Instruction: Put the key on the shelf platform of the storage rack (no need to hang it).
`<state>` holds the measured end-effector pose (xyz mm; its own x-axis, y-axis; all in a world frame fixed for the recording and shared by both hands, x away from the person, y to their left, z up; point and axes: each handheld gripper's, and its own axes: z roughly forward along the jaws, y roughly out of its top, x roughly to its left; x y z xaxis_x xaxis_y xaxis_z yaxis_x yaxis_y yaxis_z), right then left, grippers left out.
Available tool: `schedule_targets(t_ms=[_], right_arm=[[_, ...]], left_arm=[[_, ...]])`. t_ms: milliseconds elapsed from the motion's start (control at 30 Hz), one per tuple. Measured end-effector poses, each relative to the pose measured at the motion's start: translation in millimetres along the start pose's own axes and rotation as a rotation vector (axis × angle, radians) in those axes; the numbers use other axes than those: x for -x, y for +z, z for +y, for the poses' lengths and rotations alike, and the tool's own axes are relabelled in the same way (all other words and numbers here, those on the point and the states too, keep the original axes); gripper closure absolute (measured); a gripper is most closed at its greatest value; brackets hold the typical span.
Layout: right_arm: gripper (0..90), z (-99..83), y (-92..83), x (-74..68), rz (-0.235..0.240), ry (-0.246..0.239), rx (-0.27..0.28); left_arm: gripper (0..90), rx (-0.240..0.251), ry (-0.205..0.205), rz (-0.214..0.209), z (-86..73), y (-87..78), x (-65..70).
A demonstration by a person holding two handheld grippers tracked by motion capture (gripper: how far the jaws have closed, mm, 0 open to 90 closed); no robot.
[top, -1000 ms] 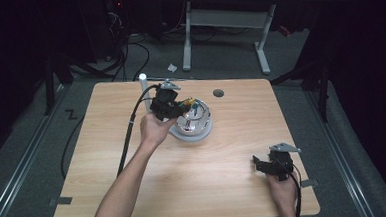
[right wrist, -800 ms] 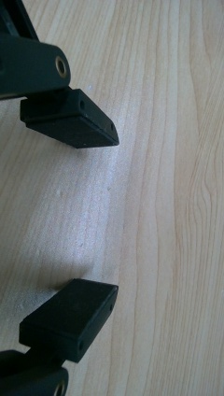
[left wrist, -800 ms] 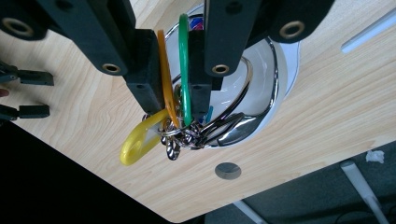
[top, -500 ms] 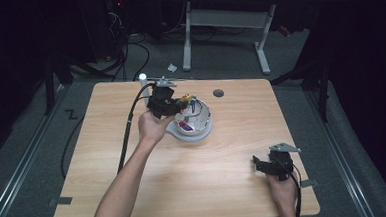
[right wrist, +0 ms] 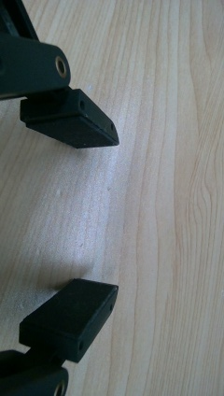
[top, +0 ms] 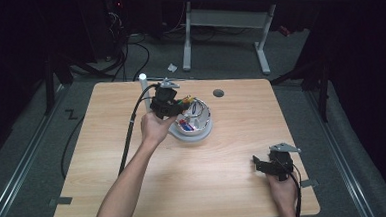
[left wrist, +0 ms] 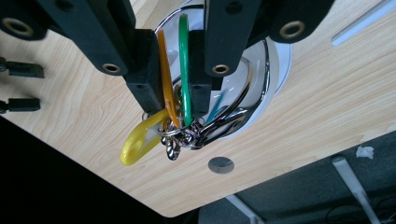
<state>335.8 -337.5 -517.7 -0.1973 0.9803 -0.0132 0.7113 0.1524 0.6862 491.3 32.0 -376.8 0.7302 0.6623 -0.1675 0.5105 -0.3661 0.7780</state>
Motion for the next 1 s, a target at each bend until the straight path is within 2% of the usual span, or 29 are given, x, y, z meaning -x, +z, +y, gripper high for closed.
schedule_targets(t_ms=[633, 867, 1000], right_arm=[[24.3, 0.0, 0.0, 0.0, 0.0, 0.0, 0.0], [24.3, 0.0, 0.0, 0.0, 0.0, 0.0, 0.0], [24.3, 0.0, -0.1, 0.0, 0.001, 0.0, 0.0]], left_arm=[[77.7, -0.037, -0.018, -0.001, -16.5, 16.9, -4.3], [77.5, -0.085, -0.012, 0.002, -20.3, 29.4, -3.5], [77.4, -0.086, -0.016, -0.009, -21.1, 34.8, -1.9]])
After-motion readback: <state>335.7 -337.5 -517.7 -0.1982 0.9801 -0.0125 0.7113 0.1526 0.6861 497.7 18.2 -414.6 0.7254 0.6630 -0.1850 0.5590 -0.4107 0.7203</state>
